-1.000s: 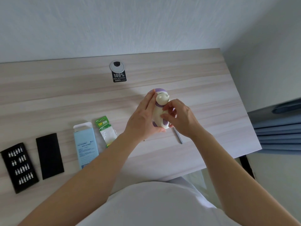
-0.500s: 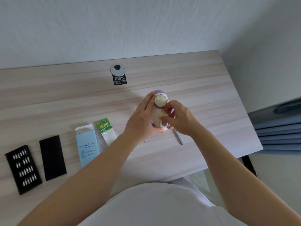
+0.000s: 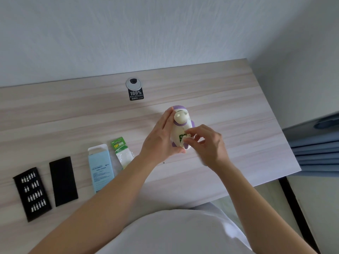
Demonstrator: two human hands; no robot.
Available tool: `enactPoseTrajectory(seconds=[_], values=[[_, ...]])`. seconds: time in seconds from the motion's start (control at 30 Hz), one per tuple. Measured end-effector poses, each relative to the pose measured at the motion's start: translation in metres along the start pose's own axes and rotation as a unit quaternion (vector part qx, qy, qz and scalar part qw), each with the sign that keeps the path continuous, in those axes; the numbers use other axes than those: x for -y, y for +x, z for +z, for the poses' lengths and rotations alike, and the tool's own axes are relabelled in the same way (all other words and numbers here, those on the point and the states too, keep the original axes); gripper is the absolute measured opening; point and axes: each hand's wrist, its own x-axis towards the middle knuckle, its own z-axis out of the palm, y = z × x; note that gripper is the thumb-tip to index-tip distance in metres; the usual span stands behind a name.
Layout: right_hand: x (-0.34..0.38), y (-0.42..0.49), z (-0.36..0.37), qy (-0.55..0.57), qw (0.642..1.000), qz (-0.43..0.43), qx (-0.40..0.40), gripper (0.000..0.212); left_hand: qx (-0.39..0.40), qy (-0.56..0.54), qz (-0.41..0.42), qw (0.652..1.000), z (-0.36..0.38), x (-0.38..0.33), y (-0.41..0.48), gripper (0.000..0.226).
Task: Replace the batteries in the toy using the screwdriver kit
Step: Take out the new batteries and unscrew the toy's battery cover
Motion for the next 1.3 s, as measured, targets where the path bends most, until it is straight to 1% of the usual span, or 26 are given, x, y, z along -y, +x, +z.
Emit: enactPoseTrajectory(seconds=[0.07, 0.1, 0.17, 0.3, 0.37, 0.43, 0.5, 0.57, 0.63, 0.73, 0.83, 0.93, 1.03, 1.17, 1.23, 1.3], values=[[0.000, -0.003, -0.005, 0.019, 0.999, -0.007, -0.029, 0.011, 0.002, 0.005, -0.002, 1.000, 0.000, -0.002, 0.001, 0.132], [-0.001, -0.003, -0.010, 0.034, 0.999, 0.003, -0.043, 0.009, 0.004, 0.007, -0.002, 1.000, 0.000, -0.003, 0.001, 0.133], [-0.009, -0.003, -0.023, 0.075, 0.993, 0.055, -0.068, 0.007, 0.012, 0.010, -0.009, 1.000, 0.001, -0.007, 0.001, 0.135], [-0.040, 0.001, -0.051, 0.158, 0.969, 0.170, -0.090, 0.015, 0.018, 0.005, -0.022, 1.000, -0.001, -0.012, 0.001, 0.134], [-0.056, 0.004, -0.060, 0.168, 0.963, 0.198, -0.077, 0.017, 0.021, 0.000, -0.032, 0.999, -0.002, -0.012, 0.001, 0.134], [-0.073, 0.008, -0.067, 0.172, 0.959, 0.218, -0.049, 0.012, 0.022, -0.002, -0.043, 0.999, -0.003, -0.012, 0.002, 0.133], [-0.091, 0.013, -0.071, 0.143, 0.962, 0.232, -0.004, 0.008, 0.020, -0.006, -0.058, 0.998, -0.004, -0.013, 0.004, 0.130], [-0.110, 0.017, -0.072, 0.088, 0.967, 0.236, 0.046, 0.008, 0.015, -0.008, -0.075, 0.997, -0.004, -0.017, 0.004, 0.124], [-0.123, 0.021, -0.071, 0.061, 0.966, 0.240, 0.073, 0.006, 0.002, -0.014, -0.091, 0.996, -0.004, -0.023, 0.004, 0.113], [-0.139, 0.026, -0.070, 0.043, 0.962, 0.257, 0.084, 0.007, -0.032, -0.033, -0.127, 0.991, -0.002, -0.031, 0.004, 0.094], [-0.153, 0.030, -0.071, 0.001, 0.964, 0.247, 0.097, 0.006, -0.063, -0.057, -0.181, 0.980, 0.001, -0.036, 0.003, 0.085], [-0.164, 0.032, -0.076, -0.016, 0.965, 0.240, 0.108, 0.008, -0.071, -0.080, -0.250, 0.962, 0.012, -0.043, 0.002, 0.076], [-0.172, 0.031, -0.082, -0.019, 0.964, 0.241, 0.111, 0.007, -0.104, -0.074, -0.303, 0.944, 0.024, -0.054, 0.001, 0.076], [-0.177, 0.031, -0.085, -0.027, 0.963, 0.241, 0.116, 0.006, -0.121, -0.038, -0.333, 0.935, 0.038, -0.072, 0.000, 0.082], [-0.175, 0.030, -0.084, -0.036, 0.965, 0.241, 0.093, 0.007, -0.134, -0.031, -0.355, 0.925, 0.046, -0.082, 0.000, 0.091], [-0.171, 0.027, -0.081, -0.066, 0.975, 0.209, 0.043, 0.010, -0.150, -0.017, -0.377, 0.914, 0.053, -0.091, 0.005, 0.099]])
